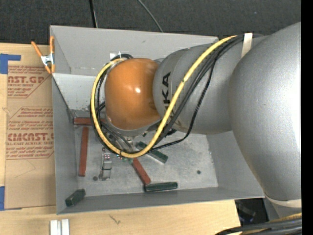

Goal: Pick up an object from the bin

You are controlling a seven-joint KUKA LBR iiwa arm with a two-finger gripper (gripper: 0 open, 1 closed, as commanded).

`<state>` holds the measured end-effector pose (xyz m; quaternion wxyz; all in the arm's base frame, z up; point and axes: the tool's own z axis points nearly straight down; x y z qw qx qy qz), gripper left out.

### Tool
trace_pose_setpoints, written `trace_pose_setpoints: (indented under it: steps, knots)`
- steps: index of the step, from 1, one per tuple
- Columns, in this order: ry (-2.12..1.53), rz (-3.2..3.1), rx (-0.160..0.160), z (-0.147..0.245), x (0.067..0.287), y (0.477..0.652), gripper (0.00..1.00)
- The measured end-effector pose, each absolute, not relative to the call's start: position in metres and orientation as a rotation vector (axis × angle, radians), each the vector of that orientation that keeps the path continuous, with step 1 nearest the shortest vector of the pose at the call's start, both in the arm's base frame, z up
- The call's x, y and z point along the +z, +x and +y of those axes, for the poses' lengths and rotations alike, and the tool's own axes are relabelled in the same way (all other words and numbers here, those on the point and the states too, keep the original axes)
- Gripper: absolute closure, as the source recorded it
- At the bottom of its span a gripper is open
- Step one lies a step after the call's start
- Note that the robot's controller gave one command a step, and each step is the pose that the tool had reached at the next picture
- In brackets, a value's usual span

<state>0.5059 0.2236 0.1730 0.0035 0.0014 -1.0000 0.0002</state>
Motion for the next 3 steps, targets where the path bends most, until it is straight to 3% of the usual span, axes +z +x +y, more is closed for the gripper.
trace_pose_setpoints:
  steps: [1,2,3]
  knots:
    - [0.002,-3.142,-0.002,0.223,0.177,0.508,0.0]
    - [-0.059,-3.147,-0.006,0.232,0.127,0.495,0.0]
    - [-0.087,-3.14,-0.003,0.235,0.09,0.532,0.0]
